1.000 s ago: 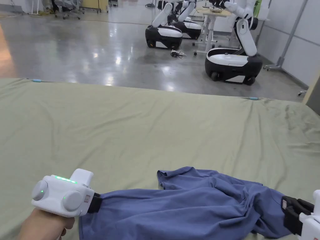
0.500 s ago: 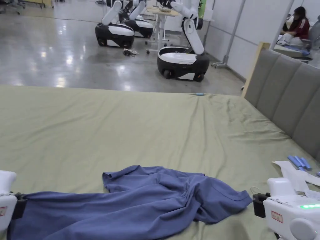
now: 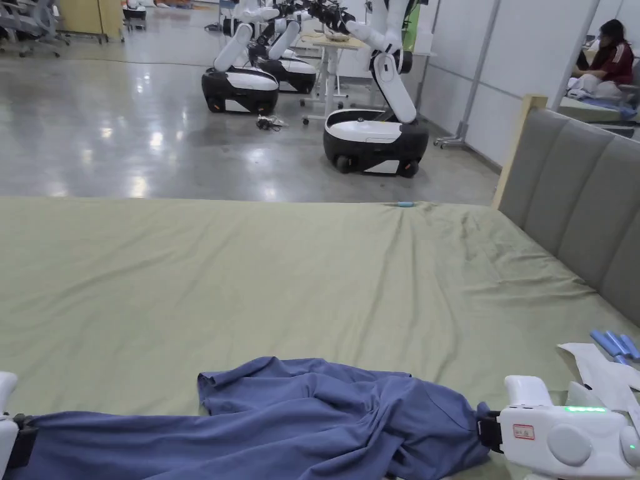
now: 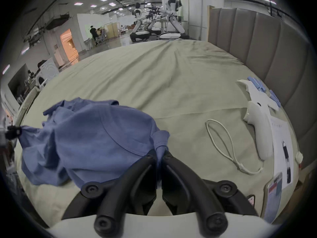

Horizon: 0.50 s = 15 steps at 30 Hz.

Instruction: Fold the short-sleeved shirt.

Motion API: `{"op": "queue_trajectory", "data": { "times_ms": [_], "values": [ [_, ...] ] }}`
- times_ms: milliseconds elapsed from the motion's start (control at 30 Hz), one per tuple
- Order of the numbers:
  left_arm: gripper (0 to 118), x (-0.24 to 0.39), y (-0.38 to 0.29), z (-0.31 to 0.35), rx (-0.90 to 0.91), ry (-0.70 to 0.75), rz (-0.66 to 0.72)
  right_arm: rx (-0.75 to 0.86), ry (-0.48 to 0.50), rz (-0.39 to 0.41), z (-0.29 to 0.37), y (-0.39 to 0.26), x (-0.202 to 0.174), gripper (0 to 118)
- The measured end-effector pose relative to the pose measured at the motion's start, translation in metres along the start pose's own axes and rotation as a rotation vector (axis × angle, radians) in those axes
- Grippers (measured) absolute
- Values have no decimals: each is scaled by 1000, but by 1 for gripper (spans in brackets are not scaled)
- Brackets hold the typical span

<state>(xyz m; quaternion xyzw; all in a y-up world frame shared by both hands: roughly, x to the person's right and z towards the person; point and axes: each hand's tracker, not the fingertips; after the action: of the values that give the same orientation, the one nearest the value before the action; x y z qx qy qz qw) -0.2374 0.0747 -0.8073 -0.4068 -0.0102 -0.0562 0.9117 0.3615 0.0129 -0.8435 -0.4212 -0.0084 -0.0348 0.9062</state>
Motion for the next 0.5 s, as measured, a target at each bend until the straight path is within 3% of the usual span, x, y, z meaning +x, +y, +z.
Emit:
{"op": "queue_trajectory", "data": {
  "times_ms": [67,133,267,400,500],
  "values": [
    [6,-11,1,-6,1,6,37,28,27,-36,20,6,0,5],
    [6,-17,7,6,34,23,68,117,-28,-4,52,21,-6,5],
    [6,-39,27,33,91,54,96,235,-21,13,116,60,-16,5],
    [6,-59,54,81,234,109,84,337,-26,107,172,100,-38,5],
    [6,-74,79,123,352,141,108,438,-2,77,211,129,-48,5]
  ]
}}
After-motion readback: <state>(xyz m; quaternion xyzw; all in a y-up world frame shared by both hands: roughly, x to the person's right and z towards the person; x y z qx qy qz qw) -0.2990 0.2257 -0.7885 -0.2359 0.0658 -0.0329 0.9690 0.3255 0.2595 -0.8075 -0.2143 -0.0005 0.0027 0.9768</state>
